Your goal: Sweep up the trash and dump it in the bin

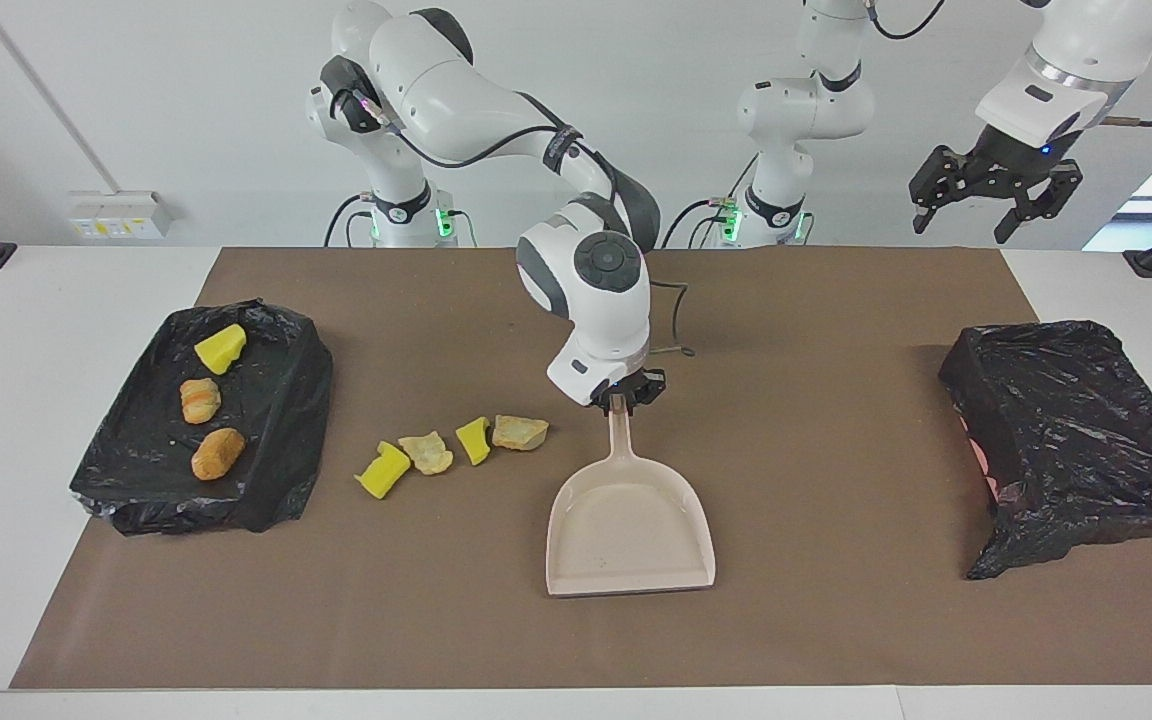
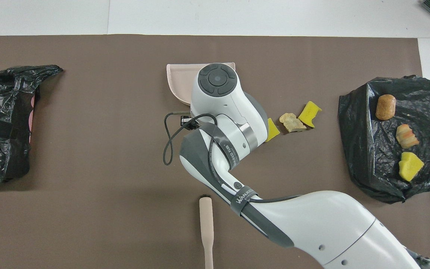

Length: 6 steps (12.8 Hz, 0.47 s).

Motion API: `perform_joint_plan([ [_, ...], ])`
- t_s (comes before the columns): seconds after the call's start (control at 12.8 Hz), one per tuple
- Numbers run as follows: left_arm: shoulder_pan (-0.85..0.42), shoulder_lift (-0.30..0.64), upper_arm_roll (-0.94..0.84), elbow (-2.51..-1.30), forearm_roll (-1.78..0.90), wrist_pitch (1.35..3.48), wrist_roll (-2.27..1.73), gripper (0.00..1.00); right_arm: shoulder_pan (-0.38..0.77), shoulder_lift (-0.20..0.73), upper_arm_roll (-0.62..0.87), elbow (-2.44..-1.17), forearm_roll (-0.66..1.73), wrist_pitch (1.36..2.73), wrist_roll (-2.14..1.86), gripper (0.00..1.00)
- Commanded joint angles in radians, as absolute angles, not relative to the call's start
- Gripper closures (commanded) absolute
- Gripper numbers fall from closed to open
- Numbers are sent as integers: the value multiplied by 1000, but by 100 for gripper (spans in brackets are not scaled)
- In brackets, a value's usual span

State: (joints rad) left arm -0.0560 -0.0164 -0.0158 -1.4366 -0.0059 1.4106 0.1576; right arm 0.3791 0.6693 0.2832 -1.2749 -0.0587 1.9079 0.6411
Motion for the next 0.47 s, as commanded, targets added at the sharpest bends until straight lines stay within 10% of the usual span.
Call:
perform_joint_plan([
  [0.0,-37,-52,-26,-1482,-15,1424,170,0,384,669,287,-1293,-37,1922,661,71],
  [0.16,-38,-52,-26,-1482,-15,1425,173,0,379,658,287,-1286,-40,1882,652,0],
  [0.39,-37,-48,-26,-1477,-17,1440,172,0,376,566,293,-1296,-23,1777,649,0],
])
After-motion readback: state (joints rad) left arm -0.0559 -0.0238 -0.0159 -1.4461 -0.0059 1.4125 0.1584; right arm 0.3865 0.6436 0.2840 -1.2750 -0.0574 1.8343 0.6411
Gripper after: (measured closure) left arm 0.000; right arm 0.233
